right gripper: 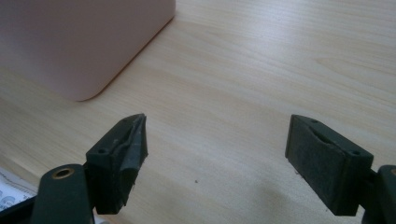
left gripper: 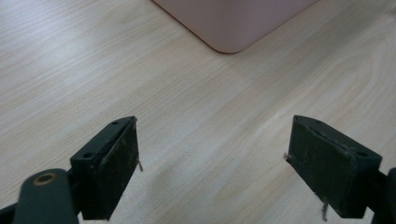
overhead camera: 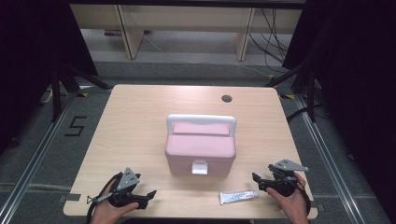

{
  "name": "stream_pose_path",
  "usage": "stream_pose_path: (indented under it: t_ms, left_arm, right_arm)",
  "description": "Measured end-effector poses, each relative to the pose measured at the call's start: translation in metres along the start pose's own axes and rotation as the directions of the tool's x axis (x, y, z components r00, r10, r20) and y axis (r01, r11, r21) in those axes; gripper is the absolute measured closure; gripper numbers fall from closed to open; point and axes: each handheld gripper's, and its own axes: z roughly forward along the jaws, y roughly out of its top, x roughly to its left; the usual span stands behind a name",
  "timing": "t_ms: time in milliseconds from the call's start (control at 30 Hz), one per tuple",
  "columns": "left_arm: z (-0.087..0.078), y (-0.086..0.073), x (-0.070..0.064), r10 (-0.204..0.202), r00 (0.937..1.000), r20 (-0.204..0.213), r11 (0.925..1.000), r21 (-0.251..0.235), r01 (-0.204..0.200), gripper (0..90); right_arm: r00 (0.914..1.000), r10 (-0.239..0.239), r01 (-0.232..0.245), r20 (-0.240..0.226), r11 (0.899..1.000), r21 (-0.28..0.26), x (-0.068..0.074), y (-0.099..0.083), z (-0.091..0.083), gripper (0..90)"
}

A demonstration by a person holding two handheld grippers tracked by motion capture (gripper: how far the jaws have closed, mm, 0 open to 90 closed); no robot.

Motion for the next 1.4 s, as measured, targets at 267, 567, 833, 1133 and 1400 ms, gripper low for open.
stream_pose_path:
  t_ms: [267,567,833,1133,1400]
  left_arm:
    - [0.000,0.000,-0.002,0.005,0.9999,0.012,1.0000,0.009,-0.005,15.9]
    - [-0.003,0.006,0.000,0.012,0.9998,0.017,0.9999,-0.001,-0.012,15.9]
    - [-0.006,0.012,0.005,0.016,0.9998,0.010,0.9996,-0.021,-0.016,17.2]
    - [-0.002,0.021,0.013,-0.019,0.9997,-0.012,0.9994,-0.027,0.019,32.3]
    - [0.009,0.032,0.023,0.026,0.9984,-0.050,0.9982,-0.053,-0.029,59.2]
  right_arm:
    - [0.9995,0.031,-0.031,0.000,0.999,0.013,0.002,0.000,-0.001,22.2]
    - [1.0000,0.001,-0.001,-0.003,1.000,0.009,0.000,0.000,-0.002,22.3]
    - [0.9999,-0.010,0.010,-0.013,1.000,0.008,0.000,0.002,-0.001,26.4]
    - [0.9997,-0.021,0.021,-0.015,1.000,-0.015,0.001,0.012,0.003,36.1]
    - [0.9973,-0.049,0.047,-0.055,0.999,-0.023,0.005,0.023,0.011,47.1]
